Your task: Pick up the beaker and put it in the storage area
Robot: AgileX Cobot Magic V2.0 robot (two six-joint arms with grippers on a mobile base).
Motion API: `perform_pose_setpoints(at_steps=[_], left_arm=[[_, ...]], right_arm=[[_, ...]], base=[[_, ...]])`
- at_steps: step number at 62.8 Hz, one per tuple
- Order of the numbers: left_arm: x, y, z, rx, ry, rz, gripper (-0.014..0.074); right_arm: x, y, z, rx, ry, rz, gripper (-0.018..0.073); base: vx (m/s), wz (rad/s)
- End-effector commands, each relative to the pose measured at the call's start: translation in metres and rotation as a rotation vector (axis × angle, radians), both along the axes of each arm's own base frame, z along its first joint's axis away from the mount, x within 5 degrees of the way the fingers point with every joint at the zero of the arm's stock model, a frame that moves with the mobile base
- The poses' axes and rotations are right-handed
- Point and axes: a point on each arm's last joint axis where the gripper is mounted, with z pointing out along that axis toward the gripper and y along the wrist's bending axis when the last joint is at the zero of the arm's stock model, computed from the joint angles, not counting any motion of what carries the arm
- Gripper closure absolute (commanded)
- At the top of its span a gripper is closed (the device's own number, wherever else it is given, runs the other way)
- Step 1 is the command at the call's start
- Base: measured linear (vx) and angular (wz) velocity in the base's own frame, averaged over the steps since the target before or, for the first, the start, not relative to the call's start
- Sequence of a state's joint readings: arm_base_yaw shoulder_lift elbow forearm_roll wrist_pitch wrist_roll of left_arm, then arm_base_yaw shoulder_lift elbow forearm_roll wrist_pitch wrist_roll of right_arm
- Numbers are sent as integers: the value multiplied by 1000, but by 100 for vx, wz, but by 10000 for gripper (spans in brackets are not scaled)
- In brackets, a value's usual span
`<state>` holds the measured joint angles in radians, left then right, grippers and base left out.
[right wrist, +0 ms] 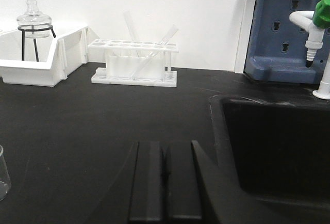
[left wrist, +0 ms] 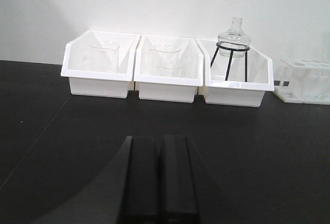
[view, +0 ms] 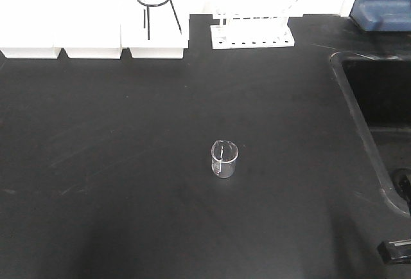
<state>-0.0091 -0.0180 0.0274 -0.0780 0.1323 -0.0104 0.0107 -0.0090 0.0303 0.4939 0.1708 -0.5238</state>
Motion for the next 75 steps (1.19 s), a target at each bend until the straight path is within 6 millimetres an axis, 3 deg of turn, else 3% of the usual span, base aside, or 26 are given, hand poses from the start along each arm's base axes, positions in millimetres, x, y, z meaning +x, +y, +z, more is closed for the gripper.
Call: perform_pose_setpoints(at_steps=[1, 75], left_arm=[[-1, 1, 15, -18, -116, 6, 603], [-1, 1, 15, -19, -116, 6, 603]], right_arm=[[-1, -3, 5, -2, -80, -37, 565], [-1, -4, 5, -1, -88, -41, 565]], base=[[0, 0], [0, 0]])
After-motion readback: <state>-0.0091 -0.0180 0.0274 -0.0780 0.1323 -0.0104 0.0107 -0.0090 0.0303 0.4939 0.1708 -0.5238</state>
